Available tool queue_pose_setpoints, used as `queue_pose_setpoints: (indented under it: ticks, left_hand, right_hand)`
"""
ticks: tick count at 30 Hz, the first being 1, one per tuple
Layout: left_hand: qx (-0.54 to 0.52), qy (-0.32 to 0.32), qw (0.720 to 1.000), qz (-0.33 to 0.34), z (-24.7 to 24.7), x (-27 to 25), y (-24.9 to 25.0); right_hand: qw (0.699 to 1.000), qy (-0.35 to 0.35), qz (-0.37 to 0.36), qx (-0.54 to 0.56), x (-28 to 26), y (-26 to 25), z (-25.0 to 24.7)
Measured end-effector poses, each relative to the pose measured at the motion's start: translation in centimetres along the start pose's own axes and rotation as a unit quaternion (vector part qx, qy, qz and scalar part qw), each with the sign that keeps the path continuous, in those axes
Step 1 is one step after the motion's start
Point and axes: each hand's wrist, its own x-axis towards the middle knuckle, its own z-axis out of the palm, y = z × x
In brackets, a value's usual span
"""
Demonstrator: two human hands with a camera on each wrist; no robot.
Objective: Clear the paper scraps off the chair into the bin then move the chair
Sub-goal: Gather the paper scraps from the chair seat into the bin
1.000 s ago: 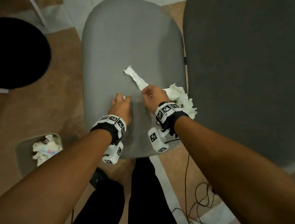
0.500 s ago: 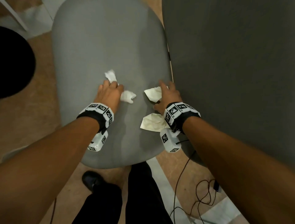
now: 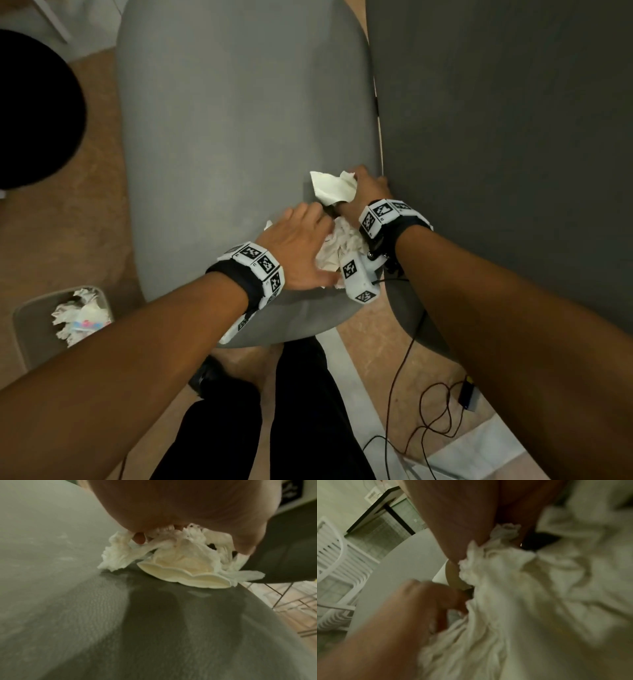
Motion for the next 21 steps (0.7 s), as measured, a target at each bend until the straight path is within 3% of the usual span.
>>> queue_pose_setpoints:
  ticks: [4, 9, 13, 16, 21]
  left_hand:
    - [0.079, -0.052, 0.995, 0.019, 1.4, -0.9, -1.1]
    - [0.012, -0.03, 0.998, -0.053, 0.9, -1.2, -2.7]
    - [-0.066, 0.04, 0.985, -0.155, -0.3, -1.3, -3.4]
    - [-0.094, 0.096, 0.972, -0.192, -1.0, -1.1, -3.9]
    - [-0.081, 0.108, 0.962, -0.238, -1.5, -1.1, -4.2]
  right_hand:
    - [1.0, 0.0, 0.002, 0.016, 0.3, 0.1, -0.4]
    - [0.995, 0.002, -0.005, 0.097, 0.6, -0.2, -0.6]
    - [0.984, 0.023, -0.013, 0.177, 0.8, -0.8, -1.1]
    - [0.975, 0.035, -0.004, 0.22, 1.1, -1.1, -1.6]
    - [0.984, 0.045, 0.003, 0.174, 0.6, -0.4, -0.8]
